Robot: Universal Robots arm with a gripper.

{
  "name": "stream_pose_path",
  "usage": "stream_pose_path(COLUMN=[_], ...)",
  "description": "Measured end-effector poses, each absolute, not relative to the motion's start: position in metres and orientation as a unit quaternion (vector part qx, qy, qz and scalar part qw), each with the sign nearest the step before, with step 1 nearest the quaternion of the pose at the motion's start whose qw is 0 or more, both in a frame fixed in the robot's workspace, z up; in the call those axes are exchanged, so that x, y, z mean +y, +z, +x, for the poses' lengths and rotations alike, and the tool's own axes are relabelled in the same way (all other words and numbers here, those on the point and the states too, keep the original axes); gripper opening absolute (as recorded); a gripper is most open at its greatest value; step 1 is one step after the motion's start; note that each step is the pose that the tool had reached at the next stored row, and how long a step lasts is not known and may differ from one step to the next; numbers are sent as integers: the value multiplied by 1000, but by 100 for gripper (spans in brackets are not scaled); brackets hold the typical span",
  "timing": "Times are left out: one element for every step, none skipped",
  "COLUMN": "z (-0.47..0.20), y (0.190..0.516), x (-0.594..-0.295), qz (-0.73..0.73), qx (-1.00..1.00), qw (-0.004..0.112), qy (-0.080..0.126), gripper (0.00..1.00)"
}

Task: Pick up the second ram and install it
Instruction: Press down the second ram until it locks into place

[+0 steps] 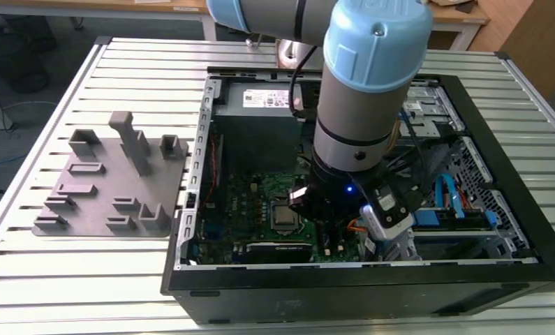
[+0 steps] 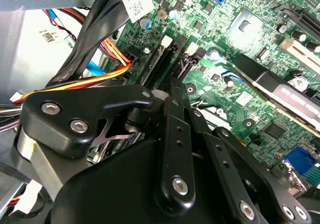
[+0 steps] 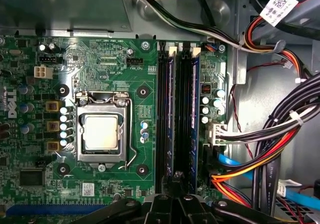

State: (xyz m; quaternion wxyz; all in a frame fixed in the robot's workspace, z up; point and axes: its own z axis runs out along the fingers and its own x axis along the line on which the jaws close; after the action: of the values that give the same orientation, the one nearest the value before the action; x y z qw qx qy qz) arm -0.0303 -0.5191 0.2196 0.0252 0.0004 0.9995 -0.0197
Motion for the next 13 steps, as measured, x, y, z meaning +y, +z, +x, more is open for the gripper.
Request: stream_pose_path(z=[-30, -30, -30, -30, -30, -30, -30, -30, -30, -30, -30, -30, -30], y=[219, 218, 218, 217, 217, 217, 216, 216, 217, 218, 221, 225, 230], x=[-519, -519, -519, -519, -519, -519, -519, -519, -519, -519, -519, -519, -519], qz=[0, 0, 0, 0, 0, 0, 0, 0, 0, 0, 0, 0, 0], qx=[999, 999, 999, 999, 999, 999, 999, 999, 999, 1000, 1000, 999, 999], qw=[25, 25, 25, 25, 25, 25, 25, 25, 25, 26, 26, 25, 25], qy=[-20, -19, -19, -20, -20, -20, -20, -19, -19, -18, -18, -19, -19], gripper=[11, 11, 11, 11, 11, 11, 11, 11, 11, 11, 11, 11, 11])
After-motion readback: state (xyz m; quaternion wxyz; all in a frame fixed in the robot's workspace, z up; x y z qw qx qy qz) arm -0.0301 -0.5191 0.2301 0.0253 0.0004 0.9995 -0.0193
